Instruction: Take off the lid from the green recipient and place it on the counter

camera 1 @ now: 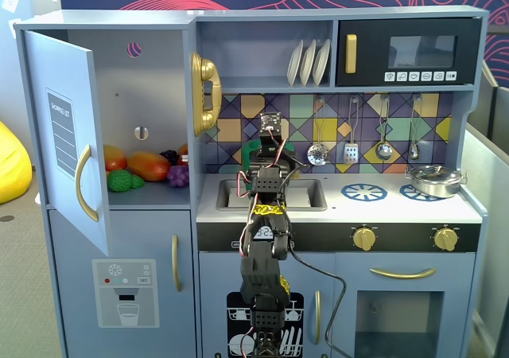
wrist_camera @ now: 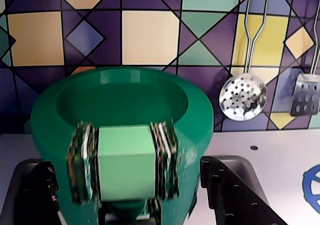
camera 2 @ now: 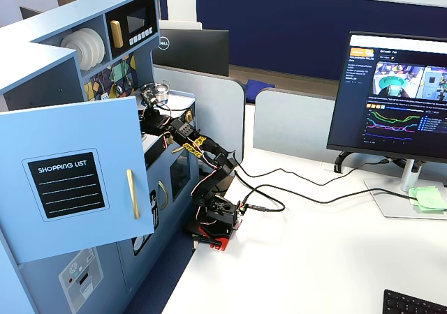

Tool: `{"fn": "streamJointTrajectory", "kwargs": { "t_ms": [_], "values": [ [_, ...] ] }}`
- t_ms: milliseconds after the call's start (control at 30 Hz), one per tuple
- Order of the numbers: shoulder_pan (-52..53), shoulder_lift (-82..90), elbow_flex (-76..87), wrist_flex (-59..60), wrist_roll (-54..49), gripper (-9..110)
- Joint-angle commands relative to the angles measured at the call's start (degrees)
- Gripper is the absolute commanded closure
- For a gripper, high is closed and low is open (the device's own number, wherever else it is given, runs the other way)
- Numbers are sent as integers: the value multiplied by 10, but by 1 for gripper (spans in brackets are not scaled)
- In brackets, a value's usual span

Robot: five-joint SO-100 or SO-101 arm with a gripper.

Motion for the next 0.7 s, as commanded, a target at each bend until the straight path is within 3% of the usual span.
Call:
{"fn": "streamJointTrajectory", "kwargs": {
  "t_ms": [0,367,600,667],
  "values": [
    [-2,-15,-55,-18,-9,72],
    [-22,-54,-84,-28,-4,77],
    [-33,-61,-99,-18,-19,100],
    [-38,-57,-100,-17,-14,101]
  ]
}}
